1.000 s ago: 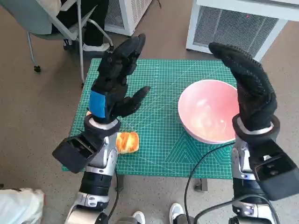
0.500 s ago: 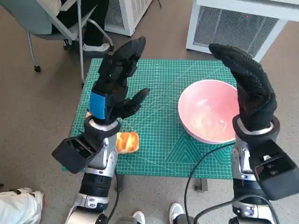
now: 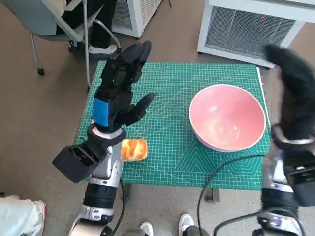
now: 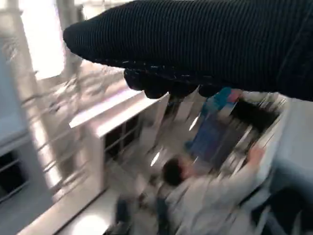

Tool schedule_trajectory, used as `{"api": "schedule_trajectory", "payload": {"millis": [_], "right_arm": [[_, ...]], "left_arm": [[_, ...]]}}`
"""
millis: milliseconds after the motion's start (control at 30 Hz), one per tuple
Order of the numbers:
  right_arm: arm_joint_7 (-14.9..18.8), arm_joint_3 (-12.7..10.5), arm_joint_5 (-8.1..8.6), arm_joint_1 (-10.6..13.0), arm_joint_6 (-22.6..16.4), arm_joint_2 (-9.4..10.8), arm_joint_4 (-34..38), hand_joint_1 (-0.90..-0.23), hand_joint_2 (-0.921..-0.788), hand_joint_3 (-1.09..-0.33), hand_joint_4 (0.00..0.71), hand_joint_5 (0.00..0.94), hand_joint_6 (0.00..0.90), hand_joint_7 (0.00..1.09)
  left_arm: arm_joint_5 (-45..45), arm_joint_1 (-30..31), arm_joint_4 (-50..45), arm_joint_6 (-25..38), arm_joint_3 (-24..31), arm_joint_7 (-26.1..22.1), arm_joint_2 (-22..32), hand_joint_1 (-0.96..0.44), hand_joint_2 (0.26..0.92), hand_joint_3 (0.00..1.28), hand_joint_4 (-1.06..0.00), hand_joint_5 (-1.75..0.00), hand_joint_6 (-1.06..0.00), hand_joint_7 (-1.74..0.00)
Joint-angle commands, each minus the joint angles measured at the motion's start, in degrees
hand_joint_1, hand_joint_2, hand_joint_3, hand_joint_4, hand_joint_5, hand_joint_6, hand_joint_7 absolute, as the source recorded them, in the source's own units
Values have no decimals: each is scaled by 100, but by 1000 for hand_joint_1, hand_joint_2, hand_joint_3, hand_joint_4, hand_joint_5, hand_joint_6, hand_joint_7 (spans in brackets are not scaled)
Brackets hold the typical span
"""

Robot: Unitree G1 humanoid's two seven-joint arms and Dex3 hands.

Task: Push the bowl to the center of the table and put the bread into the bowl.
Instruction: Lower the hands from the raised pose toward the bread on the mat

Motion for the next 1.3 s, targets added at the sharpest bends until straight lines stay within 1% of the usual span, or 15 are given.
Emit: {"api": "schedule_trajectory", "payload": {"millis": [33, 200, 300, 400, 467, 667, 867, 967, 1067, 1233, 1300], "right_arm": [[-479, -301, -197, 148, -101, -111, 901, -537, -921, -825, 259, 2, -1, 600], [-731, -422, -243, 85, -215, -281, 1910, -535, -921, -832, 258, 1, -1, 598], [-836, -455, -257, 41, -198, -376, 2478, -534, -921, -837, 257, 1, 9, 575], [-940, -453, -259, 5, -167, -417, 2917, -525, -921, -862, 247, 0, 7, 547], [-977, -450, -221, -24, -138, -413, 3163, -522, -921, -877, 243, 0, 6, 537], [-833, -521, 67, -116, 68, -239, 3701, -507, -921, -917, 228, 0, 12, 520], [-727, -549, 261, -232, 294, 7, 4025, -515, -921, -944, 212, 0, 16, 516], [-645, -587, 367, -337, 467, 159, 4176, -514, -921, -955, 214, 2, 23, 516], [-610, -587, 403, -431, 609, 249, 4294, -516, -921, -959, 216, 4, 27, 515], [-599, -622, 417, -650, 1019, 395, 4502, -515, -921, -966, 217, 4, 28, 509], [-617, -648, 425, -732, 1160, 456, 4560, -512, -921, -970, 220, 5, 35, 508]], "left_arm": [[-39, 21, 40, -65, 53, -10, 31, -294, 921, 318, -348, -2, -237, -512], [-10, 15, 104, -126, 99, 12, 29, -293, 921, 316, -348, -1, -259, -469], [-8, 12, 132, -158, 122, 10, 36, -295, 921, 314, -349, -1, -268, -452], [-6, 0, 166, -182, 147, 6, 56, -301, 921, 311, -349, -1, -274, -442], [-11, -3, 174, -182, 163, 2, 65, -302, 921, 310, -349, -1, -277, -436], [15, -7, 181, -175, 213, 32, 111, -307, 921, 307, -349, 0, -292, -408], [57, 17, 140, -160, 241, 96, 160, -316, 921, 303, -354, -3, -312, -370], [107, 47, 114, -178, 247, 152, 183, -322, 921, 301, -353, -2, -317, -362], [144, 60, 115, -203, 252, 192, 209, -326, 921, 299, -336, 0, -321, -354], [162, 112, 125, -283, 284, 216, 267, -321, 921, 300, -319, -1, -319, -337], [159, 131, 119, -300, 303, 216, 285, -314, 921, 299, -331, -2, -332, -293]]}}
